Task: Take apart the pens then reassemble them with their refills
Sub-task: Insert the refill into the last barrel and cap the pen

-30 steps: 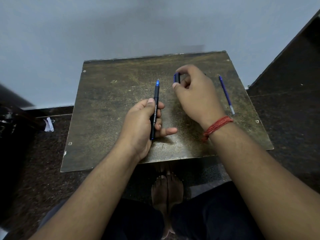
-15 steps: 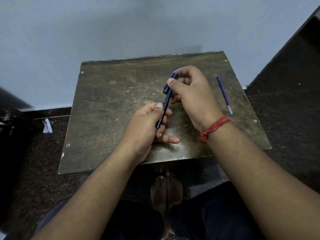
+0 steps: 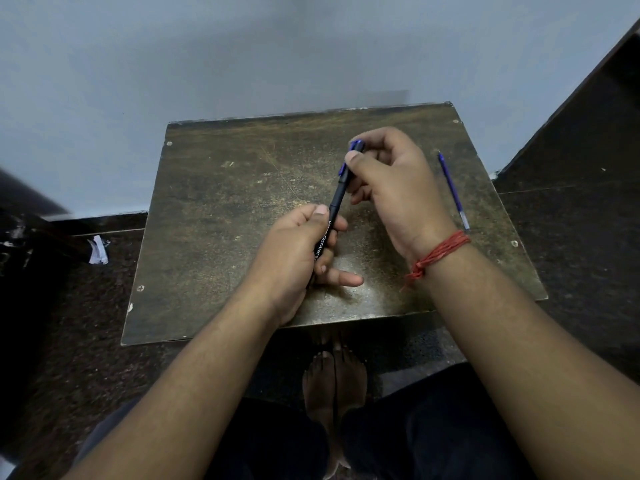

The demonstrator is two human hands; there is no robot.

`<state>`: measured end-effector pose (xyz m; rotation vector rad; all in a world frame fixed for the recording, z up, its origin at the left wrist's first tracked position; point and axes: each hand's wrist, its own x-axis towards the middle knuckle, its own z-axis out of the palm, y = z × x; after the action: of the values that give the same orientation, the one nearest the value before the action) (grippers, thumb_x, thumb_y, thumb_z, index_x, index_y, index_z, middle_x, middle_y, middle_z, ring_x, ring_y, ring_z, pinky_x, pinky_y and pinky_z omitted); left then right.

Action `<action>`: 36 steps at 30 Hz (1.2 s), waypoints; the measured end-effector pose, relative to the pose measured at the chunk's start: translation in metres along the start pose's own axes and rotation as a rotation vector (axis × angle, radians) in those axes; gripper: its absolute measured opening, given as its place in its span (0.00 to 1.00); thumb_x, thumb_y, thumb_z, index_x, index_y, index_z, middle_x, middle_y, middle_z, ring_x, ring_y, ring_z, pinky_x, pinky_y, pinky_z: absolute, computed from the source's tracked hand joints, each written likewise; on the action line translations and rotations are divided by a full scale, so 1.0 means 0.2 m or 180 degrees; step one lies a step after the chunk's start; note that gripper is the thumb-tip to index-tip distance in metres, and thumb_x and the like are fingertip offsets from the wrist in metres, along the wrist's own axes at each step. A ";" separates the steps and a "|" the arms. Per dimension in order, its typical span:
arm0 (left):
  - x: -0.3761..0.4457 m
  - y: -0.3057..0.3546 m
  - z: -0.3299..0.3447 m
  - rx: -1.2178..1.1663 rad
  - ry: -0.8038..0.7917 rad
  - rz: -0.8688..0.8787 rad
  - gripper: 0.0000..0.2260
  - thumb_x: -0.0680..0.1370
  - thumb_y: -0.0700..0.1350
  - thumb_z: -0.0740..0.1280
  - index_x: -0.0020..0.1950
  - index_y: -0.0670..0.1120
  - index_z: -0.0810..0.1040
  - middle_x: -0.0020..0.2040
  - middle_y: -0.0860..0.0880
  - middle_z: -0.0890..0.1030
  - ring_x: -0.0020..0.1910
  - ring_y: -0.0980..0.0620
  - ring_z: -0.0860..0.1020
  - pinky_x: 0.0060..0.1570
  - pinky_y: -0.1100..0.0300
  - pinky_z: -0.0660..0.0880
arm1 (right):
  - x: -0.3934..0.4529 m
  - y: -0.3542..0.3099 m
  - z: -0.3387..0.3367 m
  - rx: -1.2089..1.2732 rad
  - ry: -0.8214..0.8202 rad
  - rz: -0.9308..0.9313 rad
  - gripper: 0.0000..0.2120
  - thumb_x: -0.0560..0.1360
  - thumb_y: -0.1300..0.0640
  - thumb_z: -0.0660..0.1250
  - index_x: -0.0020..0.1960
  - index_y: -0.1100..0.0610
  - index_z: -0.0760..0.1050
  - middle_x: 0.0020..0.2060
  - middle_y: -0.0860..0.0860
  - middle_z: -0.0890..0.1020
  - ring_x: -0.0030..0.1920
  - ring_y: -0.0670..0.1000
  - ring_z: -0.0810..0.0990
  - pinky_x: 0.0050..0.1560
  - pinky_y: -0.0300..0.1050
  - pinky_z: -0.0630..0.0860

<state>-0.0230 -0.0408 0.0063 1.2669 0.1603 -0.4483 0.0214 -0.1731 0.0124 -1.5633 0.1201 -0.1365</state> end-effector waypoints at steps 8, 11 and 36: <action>0.02 0.00 -0.01 -0.0182 0.0162 0.0039 0.12 0.85 0.46 0.57 0.48 0.40 0.74 0.34 0.47 0.68 0.21 0.58 0.61 0.26 0.55 0.80 | -0.03 0.02 0.04 -0.0454 -0.0461 -0.0018 0.08 0.78 0.64 0.67 0.58 0.60 0.75 0.37 0.55 0.76 0.32 0.48 0.78 0.35 0.43 0.78; 0.03 -0.01 -0.02 -0.0217 0.0269 0.0125 0.13 0.85 0.46 0.56 0.47 0.41 0.73 0.33 0.48 0.67 0.20 0.59 0.60 0.24 0.57 0.79 | -0.04 0.02 0.07 -0.0527 -0.0490 0.0007 0.07 0.79 0.64 0.66 0.57 0.60 0.73 0.37 0.56 0.77 0.29 0.48 0.78 0.32 0.41 0.75; 0.03 -0.01 -0.03 0.1093 0.0650 0.0656 0.09 0.84 0.45 0.60 0.48 0.44 0.76 0.32 0.46 0.75 0.27 0.46 0.78 0.27 0.55 0.79 | -0.04 0.06 0.13 -0.1017 0.0047 -0.0178 0.12 0.77 0.56 0.70 0.58 0.54 0.71 0.39 0.54 0.82 0.38 0.46 0.80 0.45 0.48 0.78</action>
<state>-0.0185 -0.0367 -0.0001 1.6491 0.1261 -0.1708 0.0176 -0.1464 0.0009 -1.8854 0.1138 -0.1795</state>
